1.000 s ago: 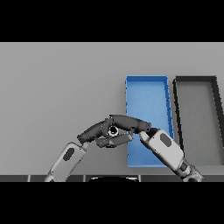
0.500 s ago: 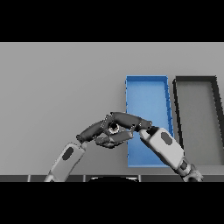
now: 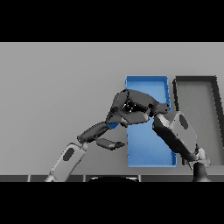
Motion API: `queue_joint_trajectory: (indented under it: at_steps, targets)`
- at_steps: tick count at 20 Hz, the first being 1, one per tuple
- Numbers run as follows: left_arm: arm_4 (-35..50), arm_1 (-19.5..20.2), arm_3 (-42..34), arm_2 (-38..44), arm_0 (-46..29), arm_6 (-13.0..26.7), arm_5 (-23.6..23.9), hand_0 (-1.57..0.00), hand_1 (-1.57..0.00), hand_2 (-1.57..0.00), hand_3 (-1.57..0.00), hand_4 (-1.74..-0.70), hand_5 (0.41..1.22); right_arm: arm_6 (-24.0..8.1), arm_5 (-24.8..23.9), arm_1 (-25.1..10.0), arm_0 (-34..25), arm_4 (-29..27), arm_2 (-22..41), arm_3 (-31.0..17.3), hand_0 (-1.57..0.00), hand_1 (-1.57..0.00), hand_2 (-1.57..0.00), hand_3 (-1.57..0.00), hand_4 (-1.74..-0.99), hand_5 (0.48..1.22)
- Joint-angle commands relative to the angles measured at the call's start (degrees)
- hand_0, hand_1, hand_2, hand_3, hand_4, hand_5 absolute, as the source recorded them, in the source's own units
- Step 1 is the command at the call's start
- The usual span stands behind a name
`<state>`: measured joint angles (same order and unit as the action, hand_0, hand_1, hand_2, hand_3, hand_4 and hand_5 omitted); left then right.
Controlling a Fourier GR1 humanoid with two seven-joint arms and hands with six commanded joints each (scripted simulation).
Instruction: Pick up the blue pipe and place it into the blue bin.
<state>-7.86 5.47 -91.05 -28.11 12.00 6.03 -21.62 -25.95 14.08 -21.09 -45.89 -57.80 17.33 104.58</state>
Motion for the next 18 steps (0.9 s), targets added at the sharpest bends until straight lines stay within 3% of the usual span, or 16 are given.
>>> queue_joint_trajectory:
  at_steps: [1, 4, 8, 14, 18]
  targets:
    - [-0.1, 0.3, -1.0, -0.3, -0.8, 0.0, 0.0, 0.0, 0.0, 0.0, 0.0, -0.92, 0.503, 0.6, -1.4, -1.0, -2.9, -2.5, -2.0, -1.4, -1.57, -1.57, -1.57, -1.57, -1.707, 1.141]
    - [-0.6, 1.2, -1.4, -0.2, -1.0, -1.8, 0.1, 0.0, 0.0, 0.0, 0.0, -0.91, 0.502, 3.9, -4.5, -4.0, -8.6, -2.1, -5.2, -4.8, -1.57, -1.57, -1.57, -1.57, -1.724, 1.117]
    - [-0.3, 1.1, -2.6, -1.0, -2.4, -1.8, -0.3, 0.0, 0.0, 0.0, 0.0, -0.91, 0.491, 4.9, -6.8, -7.1, -14.5, 4.1, -8.7, -16.2, -1.57, -1.57, -1.57, -1.57, -1.734, 1.127]
    - [0.1, 1.5, -1.1, 0.5, -1.7, -1.2, -0.2, 0.0, 0.0, 0.0, 0.0, -0.9, 0.489, 2.4, -7.2, -9.0, -8.2, 10.9, -11.5, -27.9, -1.57, -1.57, -1.57, -1.57, -1.739, 1.12]
    - [1.0, 1.4, -1.6, 0.8, -1.8, -1.2, -0.5, 0.0, 0.0, 0.0, 0.0, -0.89, 0.478, -0.4, -9.0, -8.4, -0.3, 14.3, -10.9, -27.6, -1.57, -1.57, -1.57, -1.57, -1.74, 1.121]
